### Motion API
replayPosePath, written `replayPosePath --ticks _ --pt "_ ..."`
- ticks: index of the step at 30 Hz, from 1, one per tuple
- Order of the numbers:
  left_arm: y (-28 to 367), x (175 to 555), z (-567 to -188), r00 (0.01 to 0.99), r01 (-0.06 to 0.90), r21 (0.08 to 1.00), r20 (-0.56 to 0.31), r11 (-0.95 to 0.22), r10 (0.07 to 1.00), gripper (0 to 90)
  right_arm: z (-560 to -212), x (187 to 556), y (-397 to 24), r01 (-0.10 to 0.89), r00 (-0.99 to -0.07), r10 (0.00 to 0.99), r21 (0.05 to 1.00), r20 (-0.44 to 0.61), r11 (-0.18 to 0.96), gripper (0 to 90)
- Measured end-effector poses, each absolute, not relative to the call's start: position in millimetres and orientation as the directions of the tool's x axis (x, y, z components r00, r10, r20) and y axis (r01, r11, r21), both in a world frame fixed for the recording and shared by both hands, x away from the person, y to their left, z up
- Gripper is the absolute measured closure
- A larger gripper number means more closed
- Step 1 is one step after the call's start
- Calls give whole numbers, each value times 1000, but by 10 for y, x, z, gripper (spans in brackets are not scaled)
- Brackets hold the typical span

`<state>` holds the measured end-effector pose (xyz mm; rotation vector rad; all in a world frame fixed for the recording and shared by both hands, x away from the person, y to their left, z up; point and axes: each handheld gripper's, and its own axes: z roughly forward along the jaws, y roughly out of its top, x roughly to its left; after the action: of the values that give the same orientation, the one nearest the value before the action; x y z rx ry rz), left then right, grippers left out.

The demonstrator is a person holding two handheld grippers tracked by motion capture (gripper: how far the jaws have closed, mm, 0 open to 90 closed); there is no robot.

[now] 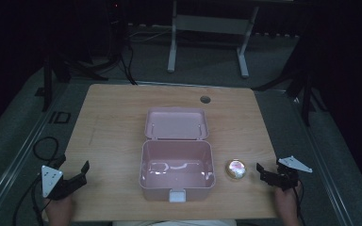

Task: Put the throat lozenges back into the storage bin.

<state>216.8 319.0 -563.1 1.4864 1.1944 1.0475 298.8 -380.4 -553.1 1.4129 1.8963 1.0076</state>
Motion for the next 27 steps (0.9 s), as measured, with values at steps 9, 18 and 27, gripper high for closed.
replayPosePath --ticks 9,18,27 --pt "3212 2163 -5633 167 185 979 51 -82 985 146 -5522 3031 -3782 569 -326 945 797 -9 204 109" --pt "3216 2162 -5633 180 186 979 48 -82 983 146 -5361 3088 -3755 693 -465 884 598 -57 403 131" --pt "3225 2157 -5633 185 184 980 40 -75 982 146 -5157 3152 -3597 744 -599 799 332 -52 580 127"
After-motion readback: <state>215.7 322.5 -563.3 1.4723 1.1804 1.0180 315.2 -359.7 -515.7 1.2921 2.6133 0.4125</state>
